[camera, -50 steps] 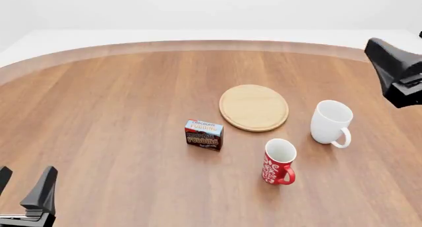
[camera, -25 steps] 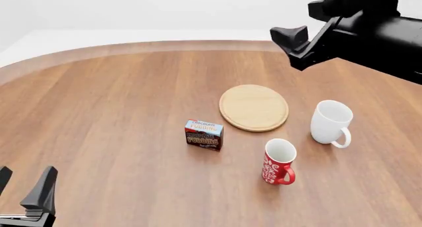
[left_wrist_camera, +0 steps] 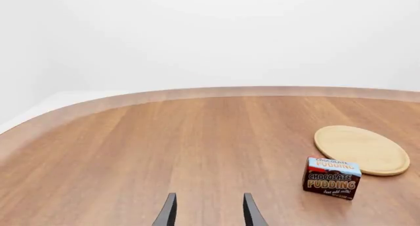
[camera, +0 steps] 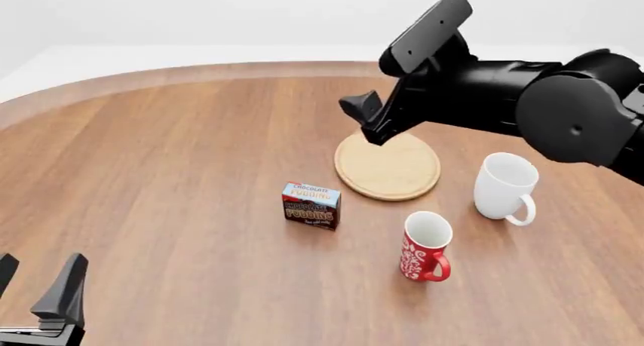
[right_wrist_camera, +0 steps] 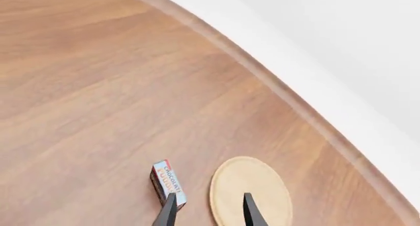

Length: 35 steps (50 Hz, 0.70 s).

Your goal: Put the chocolate pudding to the left of the plate.

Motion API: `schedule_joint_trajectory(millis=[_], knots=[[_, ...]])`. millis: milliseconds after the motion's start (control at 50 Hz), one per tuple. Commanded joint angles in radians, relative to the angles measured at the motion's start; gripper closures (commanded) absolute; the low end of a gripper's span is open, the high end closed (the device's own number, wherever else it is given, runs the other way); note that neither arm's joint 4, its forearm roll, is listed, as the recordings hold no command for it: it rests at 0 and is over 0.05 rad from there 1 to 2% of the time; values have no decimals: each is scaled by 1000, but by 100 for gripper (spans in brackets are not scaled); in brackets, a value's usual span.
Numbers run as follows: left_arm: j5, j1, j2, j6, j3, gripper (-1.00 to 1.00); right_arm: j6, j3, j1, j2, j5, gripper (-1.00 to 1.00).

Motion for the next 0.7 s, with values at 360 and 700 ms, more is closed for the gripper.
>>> schedule_joint_trajectory(millis=[360,700], knots=[[0,0,0,0,0,-100,31,63,52,123,-59,-100],[0,0,0,0,0,-100,42,51,49,182,-89,-100]])
